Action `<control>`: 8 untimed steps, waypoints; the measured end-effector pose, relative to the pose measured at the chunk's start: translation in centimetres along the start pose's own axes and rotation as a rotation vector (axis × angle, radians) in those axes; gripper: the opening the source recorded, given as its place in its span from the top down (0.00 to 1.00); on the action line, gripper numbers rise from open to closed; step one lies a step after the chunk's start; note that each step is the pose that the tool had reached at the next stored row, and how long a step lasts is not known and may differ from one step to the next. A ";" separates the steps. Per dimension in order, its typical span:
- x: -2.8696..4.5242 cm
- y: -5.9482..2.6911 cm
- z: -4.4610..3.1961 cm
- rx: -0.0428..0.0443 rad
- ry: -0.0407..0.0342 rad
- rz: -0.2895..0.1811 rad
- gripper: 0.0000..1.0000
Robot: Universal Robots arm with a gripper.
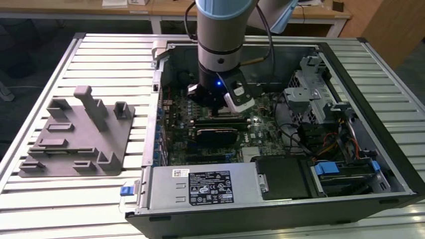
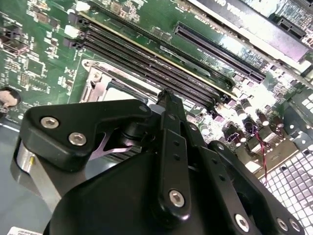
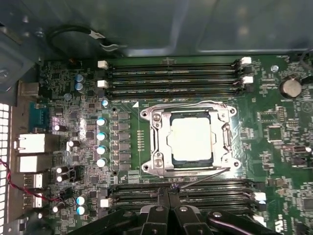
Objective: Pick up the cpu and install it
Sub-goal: 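Install the second cpu locking lever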
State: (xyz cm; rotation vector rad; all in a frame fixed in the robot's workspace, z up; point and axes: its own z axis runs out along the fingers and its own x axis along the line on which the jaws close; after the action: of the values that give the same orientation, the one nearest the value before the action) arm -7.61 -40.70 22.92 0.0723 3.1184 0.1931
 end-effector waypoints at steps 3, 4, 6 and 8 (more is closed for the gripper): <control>0.01 -0.03 0.25 -0.0020 0.0068 0.001 0.89; 0.01 -0.03 0.27 -0.0019 0.0068 0.001 0.89; 0.01 -0.04 0.27 -0.0018 0.0070 0.001 0.89; 0.00 -0.04 0.29 -0.0021 0.0069 0.001 0.89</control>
State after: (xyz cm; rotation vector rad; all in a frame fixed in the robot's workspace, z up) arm -7.61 -40.70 22.63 0.0732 3.1250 0.1970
